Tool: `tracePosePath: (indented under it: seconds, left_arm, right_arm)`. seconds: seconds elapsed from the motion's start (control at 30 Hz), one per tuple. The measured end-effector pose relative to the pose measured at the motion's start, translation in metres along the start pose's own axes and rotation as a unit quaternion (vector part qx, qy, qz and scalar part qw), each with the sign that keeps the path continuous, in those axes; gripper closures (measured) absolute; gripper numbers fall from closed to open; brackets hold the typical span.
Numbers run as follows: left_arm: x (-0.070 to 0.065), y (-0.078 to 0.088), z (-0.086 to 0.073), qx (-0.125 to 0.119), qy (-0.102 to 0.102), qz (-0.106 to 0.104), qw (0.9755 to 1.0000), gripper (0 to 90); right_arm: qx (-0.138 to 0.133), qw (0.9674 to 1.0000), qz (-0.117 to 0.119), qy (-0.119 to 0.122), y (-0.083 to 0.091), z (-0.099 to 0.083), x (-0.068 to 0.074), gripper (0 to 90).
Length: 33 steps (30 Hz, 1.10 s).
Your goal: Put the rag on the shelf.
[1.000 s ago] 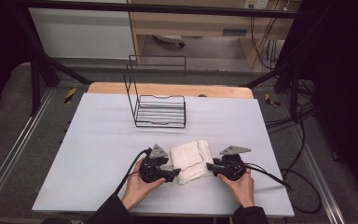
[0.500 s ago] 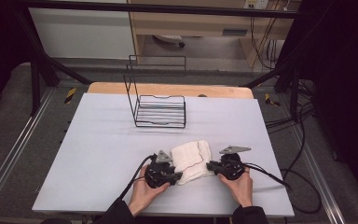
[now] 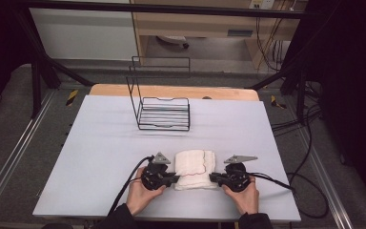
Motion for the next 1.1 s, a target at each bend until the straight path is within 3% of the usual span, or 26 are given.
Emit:
tracePosePath:
  seconds: [0.1, 0.13, 0.17, 0.2, 0.27, 0.43, 0.5, 0.6, 0.73, 0.87, 1.1]
  left_arm:
    - [0.0, -0.001, 0.0, -0.004, -0.007, 0.008, 0.9999, 74.3]
    - [0.001, 0.001, 0.002, -0.007, -0.013, 0.015, 0.9998, 66.2]
    - [0.003, 0.003, 0.004, -0.01, -0.017, 0.02, 0.9996, 66.2]
    - [0.005, 0.005, 0.007, -0.017, -0.015, 0.022, 0.9995, 57.1]
    - [0.011, 0.009, 0.013, -0.023, -0.014, 0.027, 0.9993, 48.0]
    - [0.028, 0.008, 0.031, -0.042, -0.007, 0.047, 0.998, 38.3]
    - [0.034, 0.004, 0.038, -0.037, -0.005, 0.056, 0.9977, 36.7]
    - [0.044, -0.004, 0.047, -0.031, -0.01, 0.072, 0.9969, 37.7]
    - [0.052, -0.013, 0.053, -0.04, -0.008, 0.074, 0.9964, 41.9]
    - [0.057, -0.022, 0.054, -0.025, -0.009, 0.08, 0.9965, 44.8]
    - [0.058, -0.027, 0.055, -0.015, 0.013, 0.06, 0.998, 60.2]
  right_arm:
    - [0.005, 0.9999, -0.009, 0.006, -0.001, -0.001, -0.001, 82.4]
    - [0.004, 0.9998, -0.01, 0.018, -0.001, -0.002, -0.001, 79.7]
    - [0.004, 0.9998, -0.01, 0.018, -0.001, -0.002, -0.001, 79.7]
    - [-0.002, 0.9995, -0.014, 0.03, 0.0, -0.002, -0.002, 75.1]
    - [-0.018, 0.9988, -0.015, 0.042, 0.003, -0.002, -0.003, 69.2]
    - [-0.049, 0.9973, -0.017, 0.052, 0.008, 0.001, -0.005, 58.0]
    - [-0.06, 0.9964, -0.022, 0.055, 0.01, 0.002, -0.009, 50.7]
    - [-0.063, 0.996, -0.026, 0.057, 0.009, 0.002, -0.011, 46.5]
    - [-0.069, 0.9952, -0.034, 0.061, 0.009, 0.003, -0.013, 38.7]
    - [-0.071, 0.9948, -0.035, 0.064, 0.009, 0.003, -0.014, 32.9]
    - [-0.072, 0.9948, -0.031, 0.066, 0.009, 0.004, -0.014, 31.8]
Point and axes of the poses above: each handheld gripper's, and its own axes: y roughly backward along the jaws, z roughly out of its top, x roughly to its left, the point moved 3 cm from there along -y, roughly forward along the jaws, and after that the axes turned 5 degrees about x, right-handed, at the moved point
